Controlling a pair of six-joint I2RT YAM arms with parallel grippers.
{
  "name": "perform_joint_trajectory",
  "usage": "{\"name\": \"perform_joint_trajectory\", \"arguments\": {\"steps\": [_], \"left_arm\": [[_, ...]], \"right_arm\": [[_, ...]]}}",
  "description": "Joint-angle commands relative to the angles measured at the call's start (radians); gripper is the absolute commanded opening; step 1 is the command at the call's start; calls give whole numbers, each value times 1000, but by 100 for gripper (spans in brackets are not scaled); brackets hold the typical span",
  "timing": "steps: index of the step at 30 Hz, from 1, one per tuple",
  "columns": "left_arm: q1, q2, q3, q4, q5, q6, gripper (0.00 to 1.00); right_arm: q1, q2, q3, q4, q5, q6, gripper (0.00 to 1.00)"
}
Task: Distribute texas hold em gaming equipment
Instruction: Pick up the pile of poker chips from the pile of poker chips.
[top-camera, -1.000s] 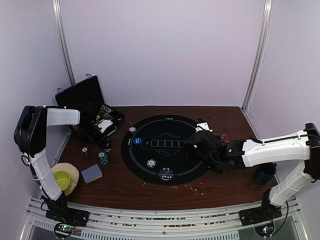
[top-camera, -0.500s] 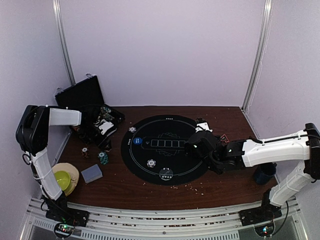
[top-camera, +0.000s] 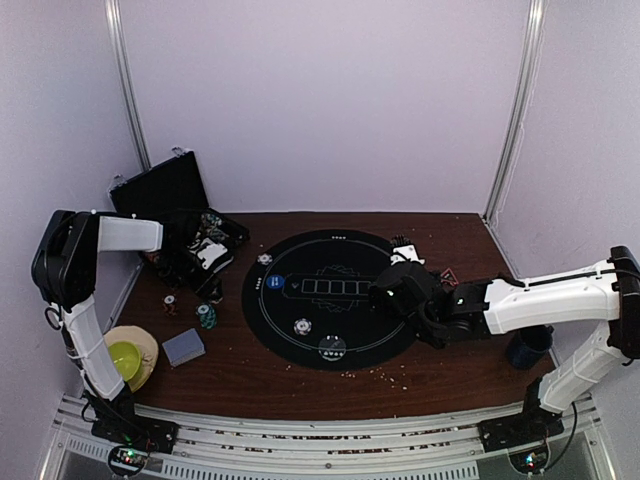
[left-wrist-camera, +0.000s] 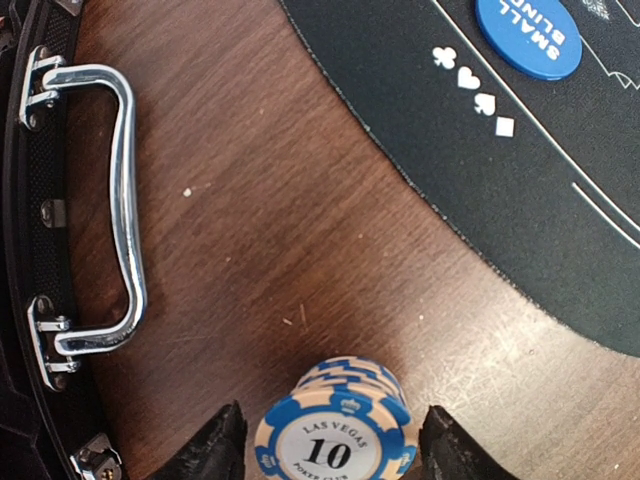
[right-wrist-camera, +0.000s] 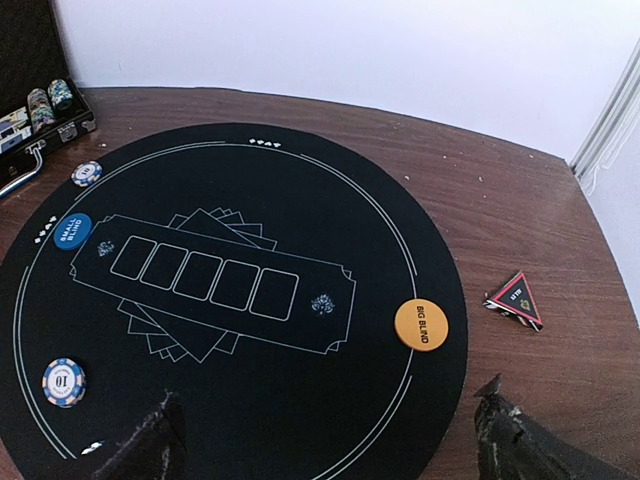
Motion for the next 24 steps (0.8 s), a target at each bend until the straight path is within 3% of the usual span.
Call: {"name": "perform_joint_trajectory", "arguments": {"steps": [1, 8, 16, 19, 24], "left_arm": [[9, -18, 20, 24, 13, 4, 61], [9, -21, 20, 23, 23, 4, 59], [7, -26, 16, 19, 28, 13, 48], [9, -30, 16, 13, 26, 15, 35], [7, -47, 21, 11, 8, 15, 34]], "right_arm": [[8, -4, 25, -12, 25, -7, 100], [8, 0, 26, -14, 25, -7, 100], [9, 5, 28, -13, 25, -8, 100], [10, 5, 28, -14, 26, -8, 100], [9, 7, 29, -14, 25, -9, 100]]}}
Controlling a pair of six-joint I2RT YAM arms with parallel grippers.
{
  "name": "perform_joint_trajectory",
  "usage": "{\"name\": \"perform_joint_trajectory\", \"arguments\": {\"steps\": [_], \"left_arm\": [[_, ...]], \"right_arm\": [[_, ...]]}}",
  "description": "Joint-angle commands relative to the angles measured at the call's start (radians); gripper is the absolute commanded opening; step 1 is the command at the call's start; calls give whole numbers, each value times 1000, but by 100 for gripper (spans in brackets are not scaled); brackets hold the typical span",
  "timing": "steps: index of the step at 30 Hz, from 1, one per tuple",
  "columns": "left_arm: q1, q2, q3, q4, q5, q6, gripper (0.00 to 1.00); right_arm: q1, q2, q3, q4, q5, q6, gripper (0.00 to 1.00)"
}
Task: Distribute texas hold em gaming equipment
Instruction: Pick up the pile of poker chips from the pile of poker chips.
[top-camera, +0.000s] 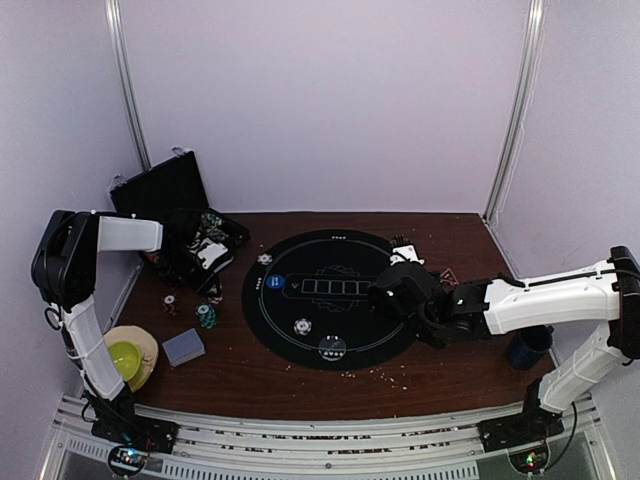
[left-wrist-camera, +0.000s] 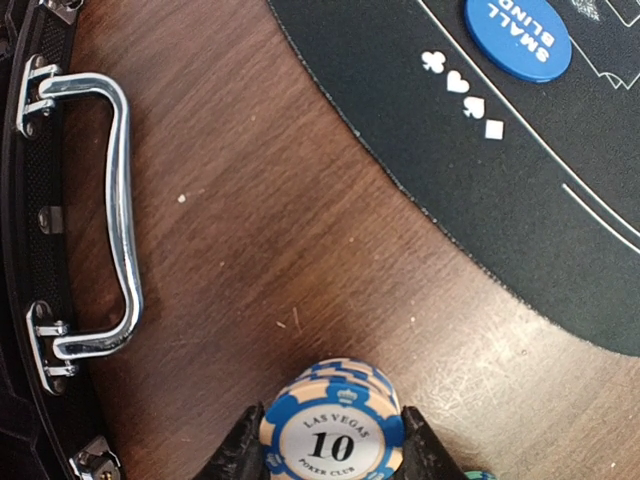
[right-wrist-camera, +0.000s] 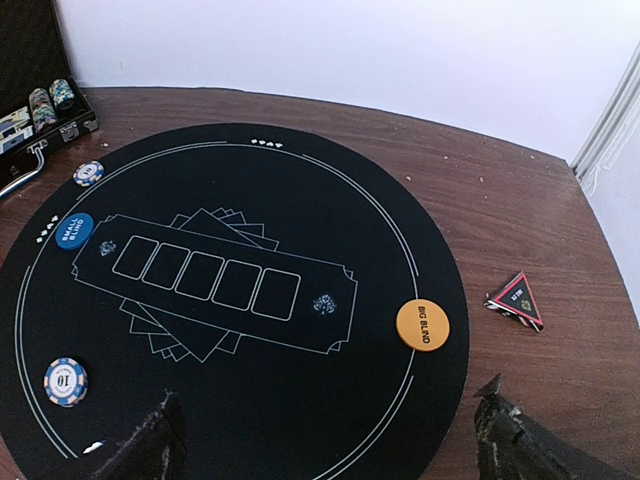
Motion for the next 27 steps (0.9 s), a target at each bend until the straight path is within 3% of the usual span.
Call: {"name": "perform_joint_trajectory", "arguments": {"steps": [1, 14, 22, 27], "left_arm": [[7, -49, 22, 12, -11, 7, 34], [-51, -89, 140, -74, -33, 32, 31], [-283, 4, 316, -174, -36, 26, 31], [-433, 164, 529, -238, 15, 18, 31]], "right_arm": [[6, 7, 28, -15, 25, -8, 100], [5, -15, 21, -26, 65, 17, 100], [-46, -153, -49, -16, 118, 66, 100], [-105, -274, -105, -9, 127, 97, 100]]}}
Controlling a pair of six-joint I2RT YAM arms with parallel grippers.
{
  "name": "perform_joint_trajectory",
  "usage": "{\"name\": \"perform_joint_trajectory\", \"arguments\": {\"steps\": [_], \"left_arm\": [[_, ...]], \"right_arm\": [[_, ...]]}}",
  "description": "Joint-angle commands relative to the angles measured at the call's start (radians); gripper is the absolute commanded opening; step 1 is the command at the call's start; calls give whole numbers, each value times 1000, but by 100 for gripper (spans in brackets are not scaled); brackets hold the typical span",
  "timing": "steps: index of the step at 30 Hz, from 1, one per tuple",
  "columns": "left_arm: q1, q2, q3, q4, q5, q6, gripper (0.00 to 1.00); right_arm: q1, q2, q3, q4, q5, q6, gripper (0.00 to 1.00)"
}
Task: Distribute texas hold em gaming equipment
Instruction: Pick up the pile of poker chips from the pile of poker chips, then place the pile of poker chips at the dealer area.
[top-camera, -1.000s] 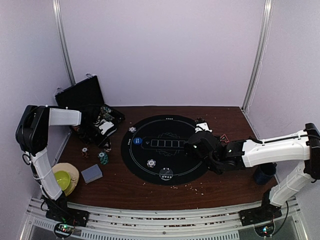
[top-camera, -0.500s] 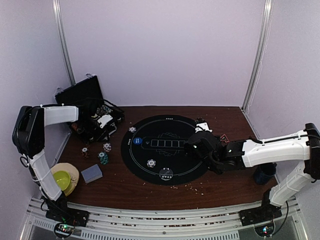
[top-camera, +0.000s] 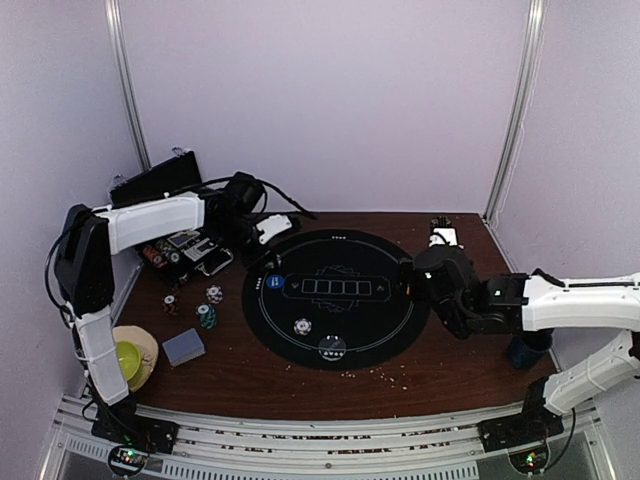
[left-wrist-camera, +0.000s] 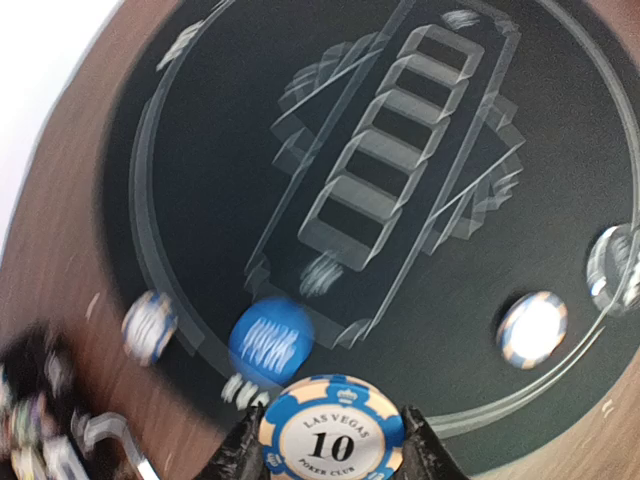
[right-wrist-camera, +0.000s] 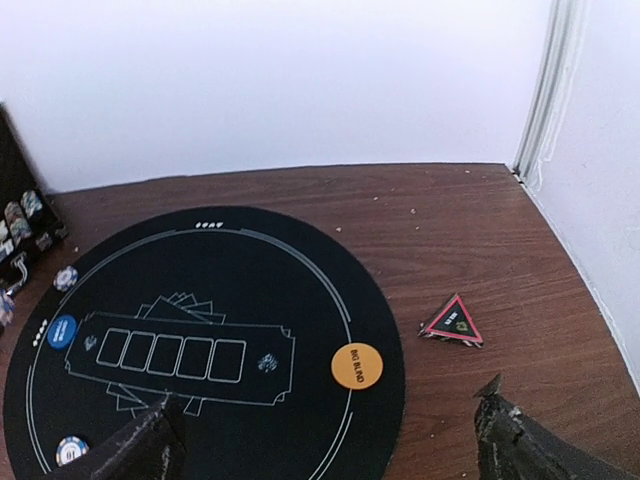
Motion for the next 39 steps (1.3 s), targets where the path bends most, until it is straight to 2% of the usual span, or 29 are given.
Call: {"name": "perform_joint_trajectory", "arguments": {"steps": [1, 7, 12, 18, 30, 32, 37, 39], "left_arm": [[-115, 156, 191, -87, 62, 5, 31], [-239, 349, 468, -153, 132, 4, 31], [-324, 457, 605, -167, 160, 2, 31], [-384, 526, 629, -148, 169, -17, 31], [-391, 607, 584, -93, 178, -42, 32], [-391, 608, 576, -92, 178, -38, 37], [-391, 591, 549, -92, 161, -32, 72], [-391, 568, 530, -82, 141, -29, 82]], "right_arm": [[-46, -95, -51, 4, 51, 48, 100], [-91, -181, -93, -3, 86, 86, 100], [-105, -210, -106, -3, 95, 96, 100], [-106, -218, -109, 0, 85, 98, 100], [-105, -248, -124, 33, 46, 74, 100], [-106, -238, -121, 33, 40, 70, 100], [-107, -214, -110, 29, 32, 63, 100], [-106, -202, -101, 22, 30, 62, 100]]}}
